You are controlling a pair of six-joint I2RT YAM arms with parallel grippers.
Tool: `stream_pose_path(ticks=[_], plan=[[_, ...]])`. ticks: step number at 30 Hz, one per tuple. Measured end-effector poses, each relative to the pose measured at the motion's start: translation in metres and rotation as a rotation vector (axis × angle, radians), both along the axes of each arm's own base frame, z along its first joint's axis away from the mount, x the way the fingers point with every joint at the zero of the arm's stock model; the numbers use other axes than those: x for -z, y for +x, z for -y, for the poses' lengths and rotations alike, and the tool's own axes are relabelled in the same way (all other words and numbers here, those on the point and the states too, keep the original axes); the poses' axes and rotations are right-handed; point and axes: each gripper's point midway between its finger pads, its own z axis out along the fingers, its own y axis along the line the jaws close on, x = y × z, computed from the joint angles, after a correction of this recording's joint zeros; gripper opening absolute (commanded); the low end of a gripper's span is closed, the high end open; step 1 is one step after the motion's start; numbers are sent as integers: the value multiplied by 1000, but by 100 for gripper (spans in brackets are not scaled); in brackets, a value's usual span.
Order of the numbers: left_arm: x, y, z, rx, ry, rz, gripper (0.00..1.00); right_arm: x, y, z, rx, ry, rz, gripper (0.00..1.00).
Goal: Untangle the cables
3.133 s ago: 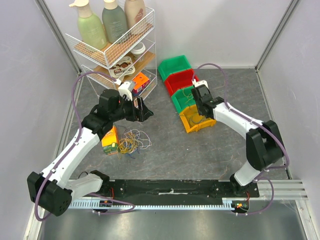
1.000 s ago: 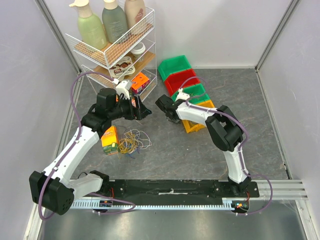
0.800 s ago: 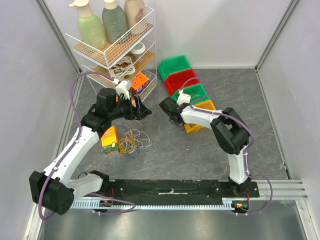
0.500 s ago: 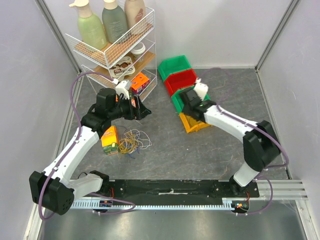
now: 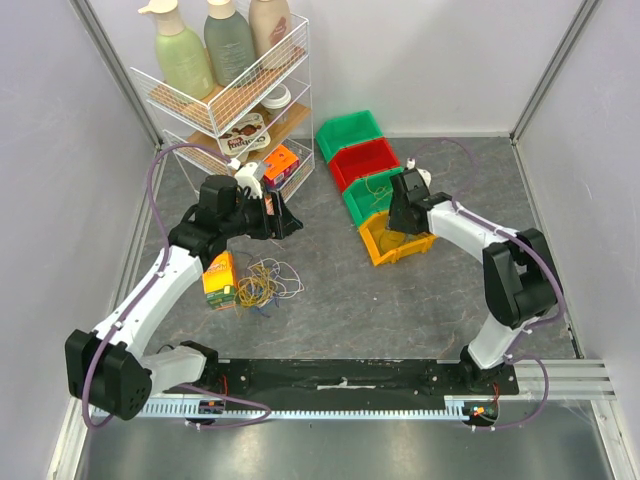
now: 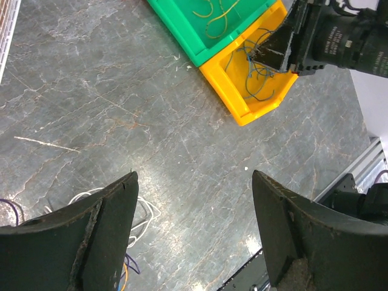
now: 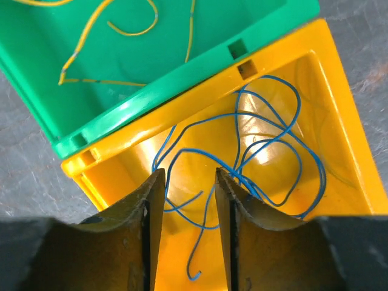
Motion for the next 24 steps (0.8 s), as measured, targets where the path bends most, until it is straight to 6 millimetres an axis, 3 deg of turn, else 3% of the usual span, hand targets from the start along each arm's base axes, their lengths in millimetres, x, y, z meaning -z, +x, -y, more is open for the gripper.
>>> stream_pose_path(ticks=[3, 8, 9, 11, 14, 18, 24], plan=[[2, 2, -2, -13, 9, -1, 81, -11, 0, -2, -70, -21, 27, 61], [2, 2, -2, -15, 11, -2, 80, -52, 12, -9, -204, -33, 149, 61], [2, 2, -2, -15, 11, -2, 80, -67, 22, -16, -252, -31, 191, 61], [2, 2, -2, -15, 11, -3, 80, -79, 37, -27, -315, -29, 228, 61], [3, 2, -2, -15, 11, -3, 80, -99, 77, -52, -423, -32, 308, 59], [2, 2, -2, -17, 11, 0, 80, -77, 104, -70, -528, -59, 297, 55], [1, 2, -2, -15, 10, 0, 80, -33, 107, -73, -611, -102, 213, 53]])
